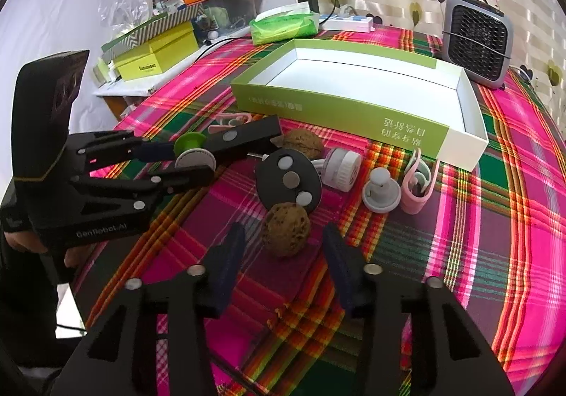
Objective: Organize objects
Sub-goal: 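Grasp the green-and-white spool with the left tool while the right tool grasps a walnut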
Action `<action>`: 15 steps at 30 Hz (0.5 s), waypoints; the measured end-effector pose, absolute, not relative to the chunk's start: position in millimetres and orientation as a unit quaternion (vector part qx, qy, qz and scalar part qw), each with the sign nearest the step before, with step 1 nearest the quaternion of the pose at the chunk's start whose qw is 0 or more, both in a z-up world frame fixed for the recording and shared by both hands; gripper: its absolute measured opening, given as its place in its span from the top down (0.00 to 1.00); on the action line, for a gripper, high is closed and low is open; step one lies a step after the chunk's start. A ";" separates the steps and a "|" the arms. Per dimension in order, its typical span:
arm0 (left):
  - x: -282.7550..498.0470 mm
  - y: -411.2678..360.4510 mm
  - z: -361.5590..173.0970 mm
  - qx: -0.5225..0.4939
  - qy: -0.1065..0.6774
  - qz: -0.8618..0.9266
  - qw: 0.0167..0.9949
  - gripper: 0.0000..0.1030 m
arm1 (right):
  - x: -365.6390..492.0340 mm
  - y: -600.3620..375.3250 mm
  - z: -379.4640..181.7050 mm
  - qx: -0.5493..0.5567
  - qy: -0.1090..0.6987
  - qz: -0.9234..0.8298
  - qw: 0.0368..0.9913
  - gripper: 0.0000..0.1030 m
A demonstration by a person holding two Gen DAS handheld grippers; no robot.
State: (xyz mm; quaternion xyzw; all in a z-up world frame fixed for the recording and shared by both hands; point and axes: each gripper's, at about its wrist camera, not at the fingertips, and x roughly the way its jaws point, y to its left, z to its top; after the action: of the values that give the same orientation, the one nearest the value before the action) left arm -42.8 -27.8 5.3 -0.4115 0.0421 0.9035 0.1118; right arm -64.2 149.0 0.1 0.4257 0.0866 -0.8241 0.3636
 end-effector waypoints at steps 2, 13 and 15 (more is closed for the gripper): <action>-42.3 -27.2 5.0 -0.412 0.039 0.904 0.110 0.70 | -65.0 148.7 0.3 0.424 0.086 -0.825 0.363 0.64; -36.7 -22.7 7.8 -0.407 0.034 0.906 0.110 0.70 | -65.3 151.7 0.3 0.422 0.082 -0.825 0.366 0.71; -33.6 -20.6 9.2 -0.404 0.033 0.908 0.110 0.70 | -65.3 153.8 1.7 0.420 0.079 -0.826 0.367 0.71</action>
State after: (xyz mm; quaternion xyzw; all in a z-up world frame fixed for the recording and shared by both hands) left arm -33.6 -20.6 9.2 -0.4039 0.0331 0.9075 0.1101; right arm -65.3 153.8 1.7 0.4205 0.0791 -0.8260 0.3669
